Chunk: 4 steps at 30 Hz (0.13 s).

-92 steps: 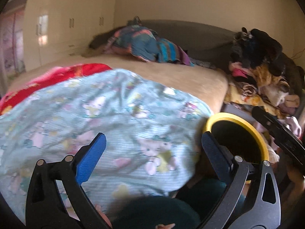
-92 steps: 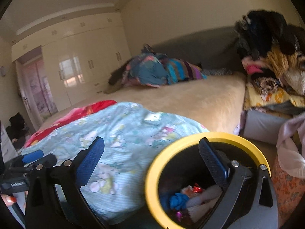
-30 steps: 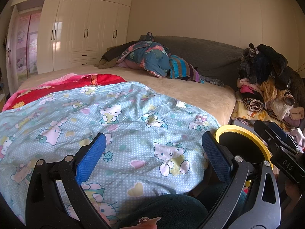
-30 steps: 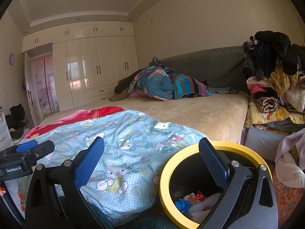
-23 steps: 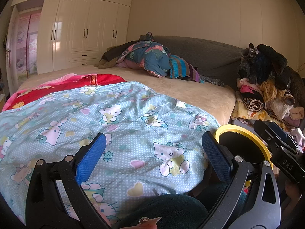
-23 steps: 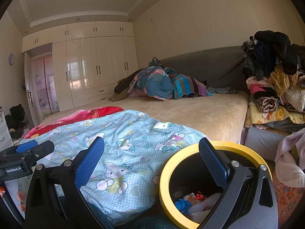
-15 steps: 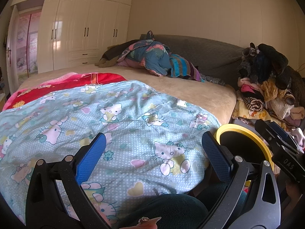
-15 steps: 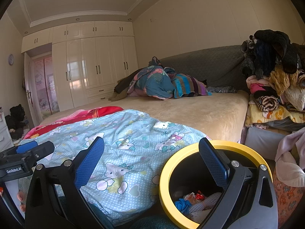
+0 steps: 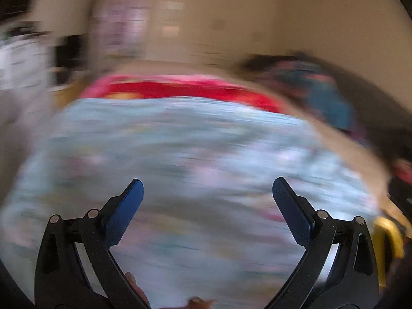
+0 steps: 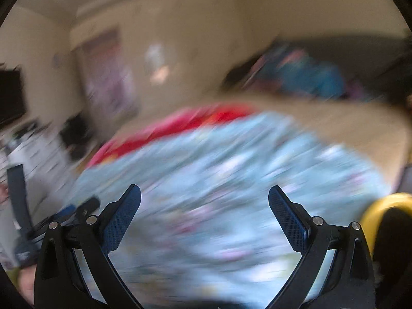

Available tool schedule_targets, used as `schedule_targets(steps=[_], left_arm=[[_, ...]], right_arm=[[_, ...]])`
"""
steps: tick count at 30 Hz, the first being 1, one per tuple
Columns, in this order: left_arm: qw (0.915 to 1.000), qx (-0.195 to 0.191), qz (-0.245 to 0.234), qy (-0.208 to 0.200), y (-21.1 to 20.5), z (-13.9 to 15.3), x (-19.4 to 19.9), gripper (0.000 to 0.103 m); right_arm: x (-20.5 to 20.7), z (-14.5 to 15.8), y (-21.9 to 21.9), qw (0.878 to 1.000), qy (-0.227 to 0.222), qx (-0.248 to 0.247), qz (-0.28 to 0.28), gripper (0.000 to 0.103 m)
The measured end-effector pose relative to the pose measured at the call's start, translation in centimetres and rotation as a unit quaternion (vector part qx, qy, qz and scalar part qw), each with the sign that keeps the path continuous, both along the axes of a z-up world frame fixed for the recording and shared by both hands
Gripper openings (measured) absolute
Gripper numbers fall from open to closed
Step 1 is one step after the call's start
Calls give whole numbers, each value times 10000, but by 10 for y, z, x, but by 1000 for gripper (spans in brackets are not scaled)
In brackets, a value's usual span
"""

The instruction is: Collect trash

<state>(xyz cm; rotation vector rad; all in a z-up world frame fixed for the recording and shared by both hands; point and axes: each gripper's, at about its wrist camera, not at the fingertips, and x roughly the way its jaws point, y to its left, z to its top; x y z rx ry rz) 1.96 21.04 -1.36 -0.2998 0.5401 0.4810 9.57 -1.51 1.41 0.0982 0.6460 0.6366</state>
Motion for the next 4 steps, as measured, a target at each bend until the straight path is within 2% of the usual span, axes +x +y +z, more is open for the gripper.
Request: schedule_targets(steps=[2,4], left_arm=[[9955,115,861,381,58,-16,-15,92],[9857,-84,1430,885,113,-40,-25,92]], right_arm=[[12,-24,85,9949,627,-406,673,97],[13,-51,157,9857,889,-882,1123,97]])
